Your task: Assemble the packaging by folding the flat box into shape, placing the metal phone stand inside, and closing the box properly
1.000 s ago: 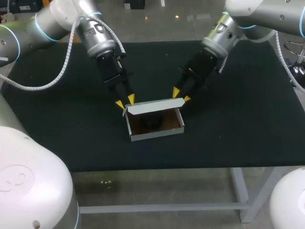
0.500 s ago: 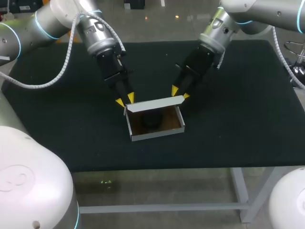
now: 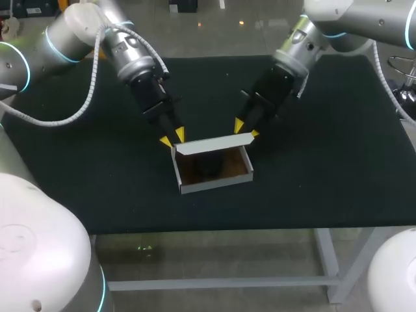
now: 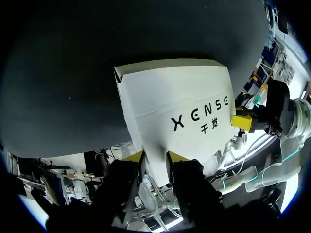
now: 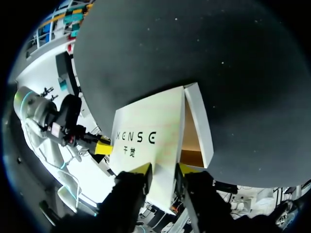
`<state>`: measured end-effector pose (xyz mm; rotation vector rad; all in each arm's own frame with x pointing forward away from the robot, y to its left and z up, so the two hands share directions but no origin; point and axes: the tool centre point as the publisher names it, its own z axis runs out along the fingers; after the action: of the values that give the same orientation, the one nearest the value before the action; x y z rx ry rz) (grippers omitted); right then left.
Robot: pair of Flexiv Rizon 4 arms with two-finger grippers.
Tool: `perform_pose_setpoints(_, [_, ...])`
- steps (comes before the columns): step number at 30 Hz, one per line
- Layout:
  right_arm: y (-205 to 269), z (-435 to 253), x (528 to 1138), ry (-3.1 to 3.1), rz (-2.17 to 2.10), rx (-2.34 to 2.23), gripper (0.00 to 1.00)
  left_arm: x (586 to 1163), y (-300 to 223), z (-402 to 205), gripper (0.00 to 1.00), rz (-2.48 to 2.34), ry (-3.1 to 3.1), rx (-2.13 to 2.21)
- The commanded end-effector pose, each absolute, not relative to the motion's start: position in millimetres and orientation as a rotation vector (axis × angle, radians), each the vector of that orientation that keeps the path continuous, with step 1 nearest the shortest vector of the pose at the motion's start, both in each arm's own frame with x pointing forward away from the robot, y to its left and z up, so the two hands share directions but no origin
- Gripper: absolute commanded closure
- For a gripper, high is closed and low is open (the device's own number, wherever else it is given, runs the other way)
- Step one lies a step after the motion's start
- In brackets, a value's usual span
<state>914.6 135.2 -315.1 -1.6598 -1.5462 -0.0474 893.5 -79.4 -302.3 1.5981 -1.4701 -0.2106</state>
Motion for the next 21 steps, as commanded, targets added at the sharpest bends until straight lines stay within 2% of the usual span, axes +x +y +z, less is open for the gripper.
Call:
perform_pose_setpoints(1, [140,-316,912,-1.54,-0.062,-1.67,0.64,899,-82,-309,0.69,-0.211,-1.432,1.592])
perform_pose_setpoints(14, [139,-316,910,-1.525,-0.094,-1.697,0.64,895,-76,-306,0.68,-0.19,-1.384,1.686])
perform_pose_setpoints(21, [136,-317,909,-1.516,-0.099,-1.703,0.64,890,-66,-306,0.63,-0.201,-1.371,1.702])
